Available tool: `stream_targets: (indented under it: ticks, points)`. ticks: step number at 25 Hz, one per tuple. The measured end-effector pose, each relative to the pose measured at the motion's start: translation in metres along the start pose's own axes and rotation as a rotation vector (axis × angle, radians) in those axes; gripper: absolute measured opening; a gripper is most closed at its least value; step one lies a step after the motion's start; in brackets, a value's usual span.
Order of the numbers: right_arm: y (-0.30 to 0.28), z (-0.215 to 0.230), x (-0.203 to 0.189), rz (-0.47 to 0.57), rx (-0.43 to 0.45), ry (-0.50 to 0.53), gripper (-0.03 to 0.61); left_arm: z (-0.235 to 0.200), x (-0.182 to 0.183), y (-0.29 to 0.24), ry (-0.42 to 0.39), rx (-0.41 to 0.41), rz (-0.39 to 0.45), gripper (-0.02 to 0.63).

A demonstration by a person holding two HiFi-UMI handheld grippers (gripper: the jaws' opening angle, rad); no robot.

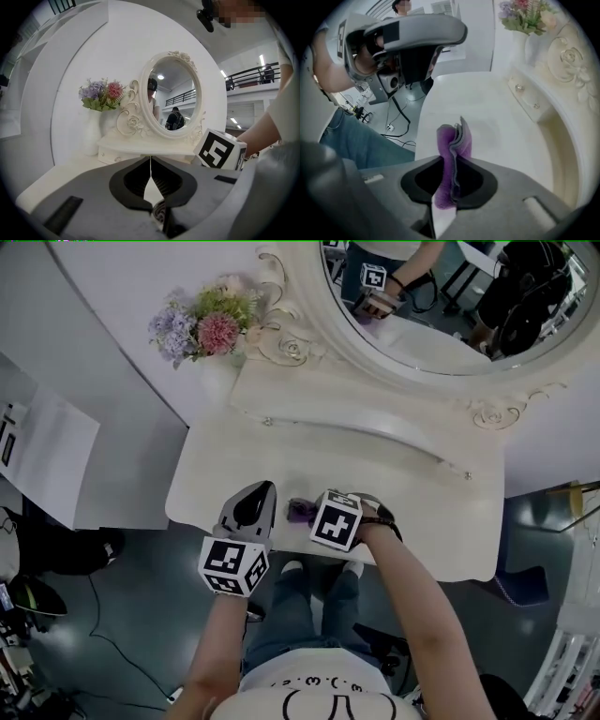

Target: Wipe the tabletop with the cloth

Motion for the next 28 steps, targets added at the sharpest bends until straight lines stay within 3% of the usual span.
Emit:
stream_targets:
  ticks: [9, 14, 20, 25, 28]
  points:
    - [-0.004, -0.083, 0.003, 0.035, 0.123, 0.069, 0.067, 0.017, -0.004, 0.014, 0.008, 0.036, 0.036, 0.003]
    - [0.010, -0.092, 0.001, 0.087, 0.151, 0.064, 0.069, 0.016, -0.001, 0.014, 0.018, 0.057, 0.059, 0.003]
    - [0.061, -0.021, -0.031, 0.136, -0.106, -0.037, 0.069, 0.022, -0.002, 0.006, 0.024, 0.067, 0.068, 0.003]
    - [0.085, 0.056, -0.073, 0.080, -0.383, -0.091, 0.071, 0.033, -0.006, -0.007, 0.008, 0.058, 0.052, 0.003]
    - [0.084, 0.091, -0.093, 0.018, -0.478, -0.083, 0.071, 0.037, -0.007, -0.016, 0.001, 0.056, 0.042, 0.003]
Point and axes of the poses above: the fingertips, and each gripper's own axes: y backward along the fingers, z to its right, x out of its top, the point moved 3 cm from there along y, backward along the fingers, and after that the axes turned 11 degrees about y, right-handed, at the moved point
